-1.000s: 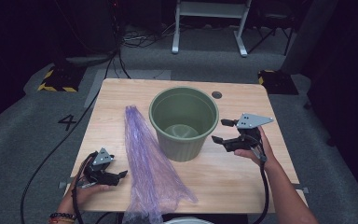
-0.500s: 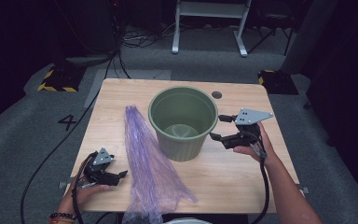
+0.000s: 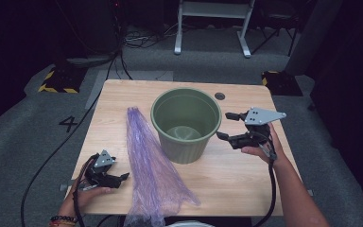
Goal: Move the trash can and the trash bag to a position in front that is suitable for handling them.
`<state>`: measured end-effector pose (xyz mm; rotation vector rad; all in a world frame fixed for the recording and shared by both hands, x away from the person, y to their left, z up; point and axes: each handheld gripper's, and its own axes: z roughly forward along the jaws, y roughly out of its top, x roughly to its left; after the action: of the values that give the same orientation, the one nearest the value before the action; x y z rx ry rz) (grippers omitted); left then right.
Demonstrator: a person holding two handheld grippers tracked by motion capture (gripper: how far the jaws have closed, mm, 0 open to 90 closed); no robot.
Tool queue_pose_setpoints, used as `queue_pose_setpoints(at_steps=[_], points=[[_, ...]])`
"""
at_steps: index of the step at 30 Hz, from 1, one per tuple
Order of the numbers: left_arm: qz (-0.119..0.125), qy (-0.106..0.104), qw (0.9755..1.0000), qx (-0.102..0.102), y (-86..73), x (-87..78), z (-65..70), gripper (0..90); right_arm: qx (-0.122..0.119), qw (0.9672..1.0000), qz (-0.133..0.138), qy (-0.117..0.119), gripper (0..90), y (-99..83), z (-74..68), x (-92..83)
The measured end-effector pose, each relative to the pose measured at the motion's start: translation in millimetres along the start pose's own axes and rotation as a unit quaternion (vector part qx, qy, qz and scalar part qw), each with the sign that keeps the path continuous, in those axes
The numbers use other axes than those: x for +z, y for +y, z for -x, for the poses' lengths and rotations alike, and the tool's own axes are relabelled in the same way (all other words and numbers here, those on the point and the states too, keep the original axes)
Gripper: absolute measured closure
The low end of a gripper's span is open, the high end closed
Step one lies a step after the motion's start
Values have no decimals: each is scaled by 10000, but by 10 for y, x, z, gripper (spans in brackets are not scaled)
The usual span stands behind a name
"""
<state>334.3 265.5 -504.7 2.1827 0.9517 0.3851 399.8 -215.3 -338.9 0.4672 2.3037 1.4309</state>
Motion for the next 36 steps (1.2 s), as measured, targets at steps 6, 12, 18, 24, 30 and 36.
queue_pose_setpoints(at_steps=[6, 12, 18, 24, 30, 36], points=[[-1, 0, 10000, 1, 0, 0, 0, 146, -117, 9998, 63, 151, 263, 101, -48, 58], [-3, 2, 10000, -5, 2, 2, 1, 144, -242, 9989, -68, 385, 296, 228, -123, 184], [-12, 3, 10000, 4, 5, 3, 1, 143, -238, 9974, -202, 649, 327, 307, -165, 271], [-15, 1, 10000, -4, 6, 3, 1, 143, -441, 9922, -470, 1063, 330, 357, -261, 366], [-15, -1, 10000, -6, 7, 5, 3, 143, -538, 9883, -643, 1271, 447, 350, -304, 442], [-9, 4, 10000, 0, 7, 6, 3, 143, -812, 9831, -698, 1488, 638, 355, -359, 467]])
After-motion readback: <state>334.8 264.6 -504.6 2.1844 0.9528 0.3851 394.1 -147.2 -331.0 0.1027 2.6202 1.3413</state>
